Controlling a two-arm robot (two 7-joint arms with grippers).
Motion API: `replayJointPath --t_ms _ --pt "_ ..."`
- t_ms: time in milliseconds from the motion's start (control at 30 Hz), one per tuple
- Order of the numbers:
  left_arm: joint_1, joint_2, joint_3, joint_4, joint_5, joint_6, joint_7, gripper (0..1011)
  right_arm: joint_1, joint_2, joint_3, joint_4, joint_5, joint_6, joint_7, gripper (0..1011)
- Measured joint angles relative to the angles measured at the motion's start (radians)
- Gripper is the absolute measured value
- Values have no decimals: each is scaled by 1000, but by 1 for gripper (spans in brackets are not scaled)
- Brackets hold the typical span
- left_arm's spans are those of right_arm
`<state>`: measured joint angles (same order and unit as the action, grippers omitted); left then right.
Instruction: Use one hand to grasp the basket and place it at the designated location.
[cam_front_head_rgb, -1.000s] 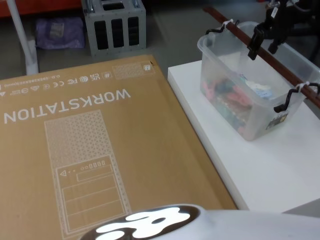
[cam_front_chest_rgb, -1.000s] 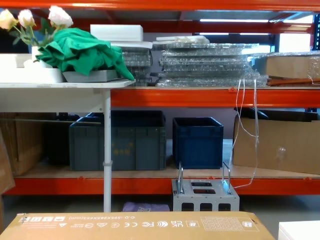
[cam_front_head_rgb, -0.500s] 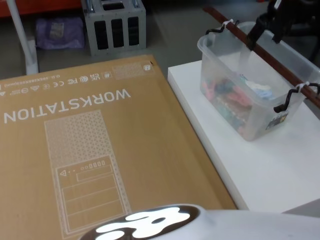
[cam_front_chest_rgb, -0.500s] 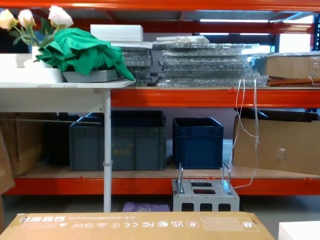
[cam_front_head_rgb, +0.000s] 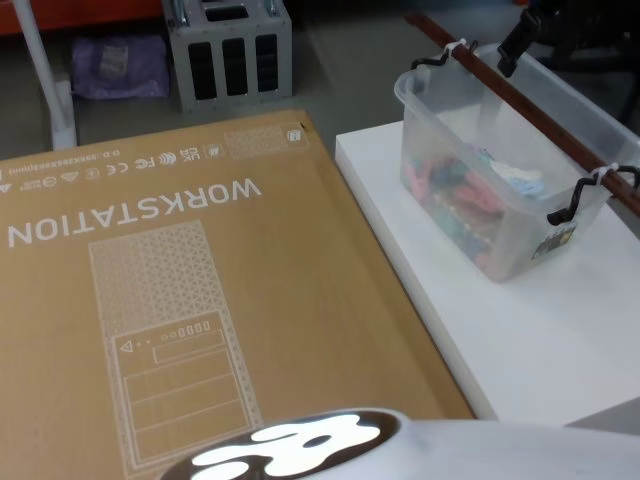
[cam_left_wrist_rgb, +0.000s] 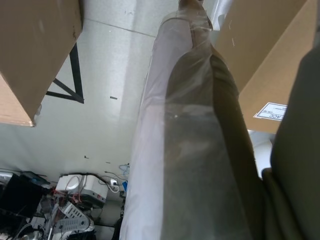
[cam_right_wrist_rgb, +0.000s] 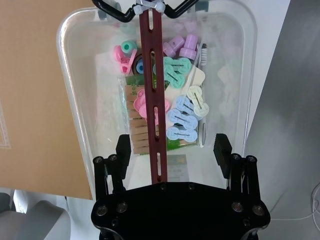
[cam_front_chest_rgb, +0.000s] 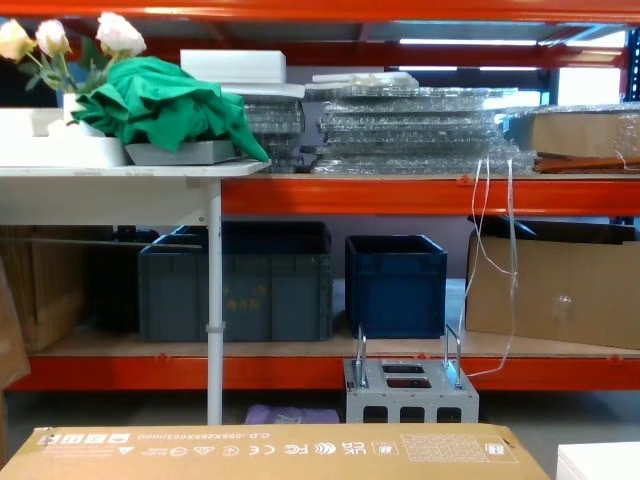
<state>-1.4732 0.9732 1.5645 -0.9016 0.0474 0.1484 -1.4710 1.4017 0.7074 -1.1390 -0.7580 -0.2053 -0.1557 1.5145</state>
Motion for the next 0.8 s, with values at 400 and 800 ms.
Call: replayJointPath --t_ms 400,800 --pt "0 0 0 0 0 0 0 0 2 32 23 -56 15 16 -8 1000" --pt "0 0 0 0 0 0 0 0 3 57 37 -101 25 30 -14 1001"
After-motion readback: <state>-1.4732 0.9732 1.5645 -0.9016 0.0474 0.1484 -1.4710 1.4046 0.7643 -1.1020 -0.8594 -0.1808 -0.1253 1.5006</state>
